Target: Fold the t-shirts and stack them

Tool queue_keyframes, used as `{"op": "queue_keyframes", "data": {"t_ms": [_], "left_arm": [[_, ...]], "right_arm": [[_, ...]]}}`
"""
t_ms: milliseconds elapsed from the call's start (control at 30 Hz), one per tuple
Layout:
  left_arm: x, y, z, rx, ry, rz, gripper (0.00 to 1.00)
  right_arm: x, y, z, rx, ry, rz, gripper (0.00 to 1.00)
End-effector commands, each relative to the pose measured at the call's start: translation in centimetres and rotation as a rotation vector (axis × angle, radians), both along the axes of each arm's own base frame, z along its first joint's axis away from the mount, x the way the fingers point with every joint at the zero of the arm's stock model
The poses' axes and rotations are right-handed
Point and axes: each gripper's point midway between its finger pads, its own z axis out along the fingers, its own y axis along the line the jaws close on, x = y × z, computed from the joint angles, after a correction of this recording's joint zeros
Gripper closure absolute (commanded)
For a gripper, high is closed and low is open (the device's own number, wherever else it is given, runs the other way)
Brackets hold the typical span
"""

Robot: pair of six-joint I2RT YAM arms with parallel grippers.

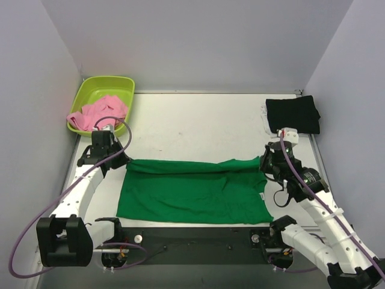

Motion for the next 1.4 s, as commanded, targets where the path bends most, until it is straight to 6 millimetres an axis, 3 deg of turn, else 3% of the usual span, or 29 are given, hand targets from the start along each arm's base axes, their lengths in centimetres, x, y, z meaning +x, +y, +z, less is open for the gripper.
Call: {"op": "queue_keyframes", "data": {"t_ms": [0,367,800,1367], "left_arm": [[-1.2,0.0,0.6,-0.009,-0.031,0.008,1.00],[-2.8,-0.2,1.3,-0.031,-0.054,0.013,1.00],[-3.6,-0.3,0.8,-0.035,-0.046,0.013,1.00],[-3.5,-0.3,0.9,-0.033,-0.060,0.004,1.00]], "right_arm": [[-2.5,-1.0,-2.1,-0.020,0.063,-0.045,1.00],[-6.4,1.4,-4.1,-0.012,0.129,0.072,1.00],[-9.6,0.7,-4.7,-0.046,0.188,0.070,1.00],[-12.5,2.4,-7.7,-0.070,0.257,0.095,1.00]]}}
